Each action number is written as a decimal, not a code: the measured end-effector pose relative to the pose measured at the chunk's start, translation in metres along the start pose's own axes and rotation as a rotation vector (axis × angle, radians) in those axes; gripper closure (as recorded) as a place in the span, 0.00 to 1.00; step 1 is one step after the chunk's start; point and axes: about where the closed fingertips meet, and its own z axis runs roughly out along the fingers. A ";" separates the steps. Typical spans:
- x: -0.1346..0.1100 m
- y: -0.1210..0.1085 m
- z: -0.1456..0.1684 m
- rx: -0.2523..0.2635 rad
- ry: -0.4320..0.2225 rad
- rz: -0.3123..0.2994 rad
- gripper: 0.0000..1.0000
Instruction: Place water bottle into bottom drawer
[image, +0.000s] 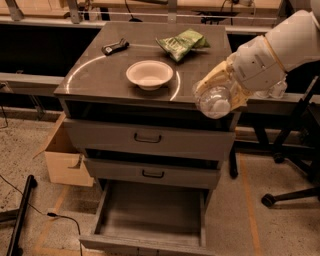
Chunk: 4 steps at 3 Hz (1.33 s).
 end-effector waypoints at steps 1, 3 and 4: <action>-0.025 0.020 0.021 -0.041 -0.024 -0.005 1.00; -0.033 0.033 0.037 -0.065 -0.050 0.008 1.00; -0.046 0.039 0.062 -0.029 -0.072 0.036 1.00</action>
Offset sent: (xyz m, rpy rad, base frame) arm -0.0264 0.0084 -0.0251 -0.0311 0.0247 0.0242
